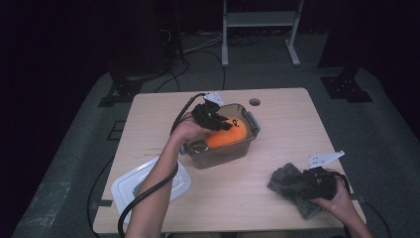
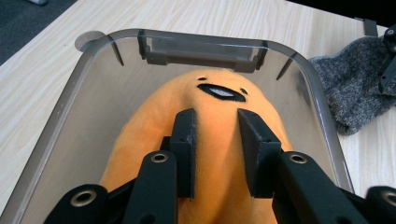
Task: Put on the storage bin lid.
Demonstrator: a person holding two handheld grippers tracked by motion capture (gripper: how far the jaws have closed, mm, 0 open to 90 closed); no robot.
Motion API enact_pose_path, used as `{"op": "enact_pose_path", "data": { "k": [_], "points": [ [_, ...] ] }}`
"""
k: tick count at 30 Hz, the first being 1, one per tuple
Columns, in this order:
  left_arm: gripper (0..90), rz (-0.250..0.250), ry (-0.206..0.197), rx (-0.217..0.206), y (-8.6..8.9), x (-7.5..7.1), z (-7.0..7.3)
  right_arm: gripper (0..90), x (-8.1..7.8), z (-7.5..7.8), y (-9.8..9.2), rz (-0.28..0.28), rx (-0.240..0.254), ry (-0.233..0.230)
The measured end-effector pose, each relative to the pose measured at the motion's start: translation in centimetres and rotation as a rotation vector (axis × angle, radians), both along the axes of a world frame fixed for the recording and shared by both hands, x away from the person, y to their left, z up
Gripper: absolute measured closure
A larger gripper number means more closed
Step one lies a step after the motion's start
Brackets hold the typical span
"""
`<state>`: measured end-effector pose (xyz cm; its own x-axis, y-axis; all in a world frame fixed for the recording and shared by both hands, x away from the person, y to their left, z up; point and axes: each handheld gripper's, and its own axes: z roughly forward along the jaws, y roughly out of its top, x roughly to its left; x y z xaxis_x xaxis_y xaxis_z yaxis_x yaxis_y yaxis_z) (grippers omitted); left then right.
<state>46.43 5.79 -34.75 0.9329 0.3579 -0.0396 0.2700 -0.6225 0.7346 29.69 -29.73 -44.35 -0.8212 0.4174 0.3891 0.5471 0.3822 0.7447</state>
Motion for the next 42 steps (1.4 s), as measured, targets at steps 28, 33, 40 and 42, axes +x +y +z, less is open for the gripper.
{"op": "enact_pose_path", "data": {
  "k": [28, 33, 40, 42],
  "points": [
    [66.8, -0.016, 0.019, 0.045, 0.2, -0.1, 0.0, 37.9, 0.0, 0.0, 0.1, 0.001, 0.0, 0.001],
    [66.9, -0.012, 0.028, 0.042, 0.4, -0.2, 0.0, 37.9, 0.1, 0.0, 0.1, 0.001, -0.001, 0.001],
    [67.7, -0.022, 0.007, -0.012, 0.6, -0.6, 1.1, 37.7, 0.1, 0.0, 0.2, 0.002, -0.003, -0.002],
    [67.0, -0.022, 0.002, -0.021, 0.7, -0.8, 1.3, 37.7, 0.1, 0.0, 0.1, 0.002, -0.003, -0.004]
  ]
}}
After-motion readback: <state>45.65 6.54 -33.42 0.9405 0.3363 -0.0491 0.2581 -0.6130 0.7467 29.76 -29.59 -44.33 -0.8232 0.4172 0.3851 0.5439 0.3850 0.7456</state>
